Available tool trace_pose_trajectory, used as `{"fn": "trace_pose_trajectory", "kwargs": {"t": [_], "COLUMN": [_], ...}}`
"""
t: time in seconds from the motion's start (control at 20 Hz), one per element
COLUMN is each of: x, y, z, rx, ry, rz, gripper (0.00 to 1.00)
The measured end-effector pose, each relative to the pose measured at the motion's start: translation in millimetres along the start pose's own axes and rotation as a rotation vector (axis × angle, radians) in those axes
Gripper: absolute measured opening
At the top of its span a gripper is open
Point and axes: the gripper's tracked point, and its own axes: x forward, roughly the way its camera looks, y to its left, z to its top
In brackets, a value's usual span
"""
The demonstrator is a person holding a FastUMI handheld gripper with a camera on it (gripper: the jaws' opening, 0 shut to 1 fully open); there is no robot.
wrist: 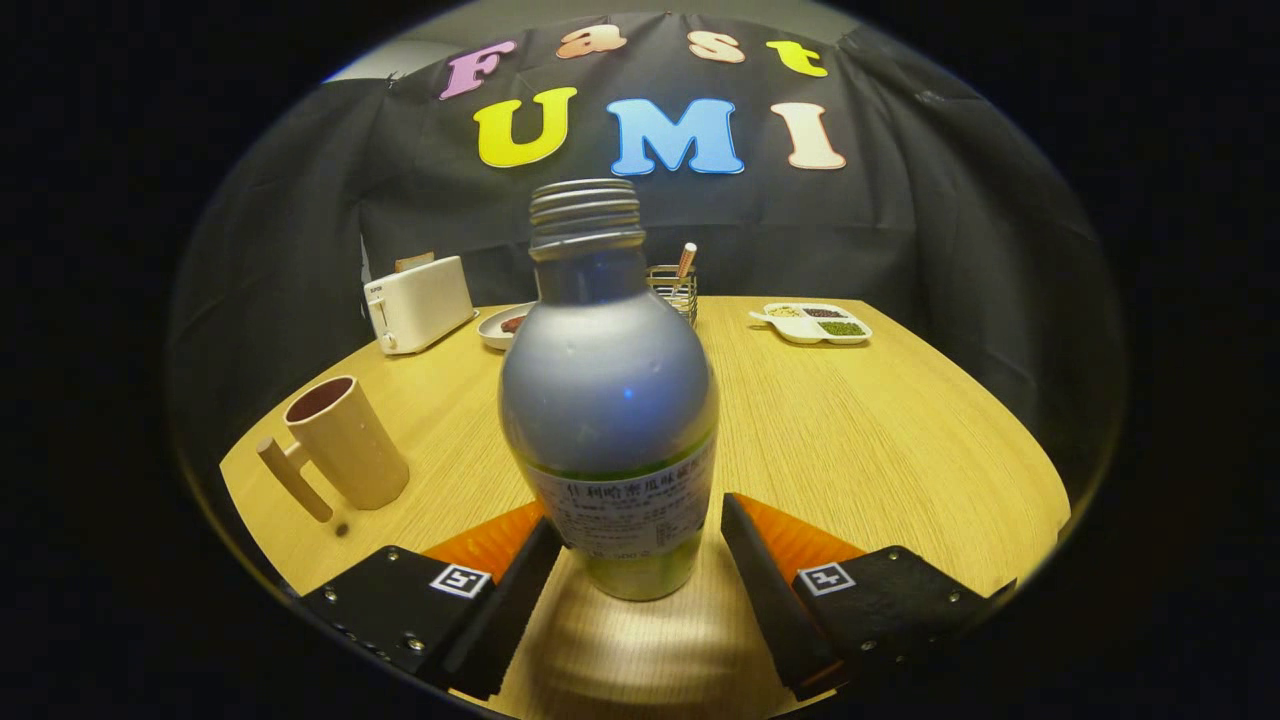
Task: Take the bottle from table, then pour the juice into the cup, finally place the bottle on the coaster
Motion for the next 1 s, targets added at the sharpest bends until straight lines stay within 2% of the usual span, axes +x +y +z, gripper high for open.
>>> {"fn": "trace_pose_trajectory", "kwargs": {"t": [0.05, 0.1, 0.25, 0.55, 1.0], "x": [0, -1, 1, -3, -7], "y": [0, 0, -1, -4, 5], "z": [2, 2, 4, 14, 41], "rx": [-0.005, -0.007, -0.014, -0.053, -0.224], "ry": [-0.001, -0.005, 0.003, 0.021, 0.026], "rz": [-0.005, -0.007, -0.013, -0.032, -0.071], "gripper": [0.94, 0.86, 0.81, 0.78, 0.78]}}
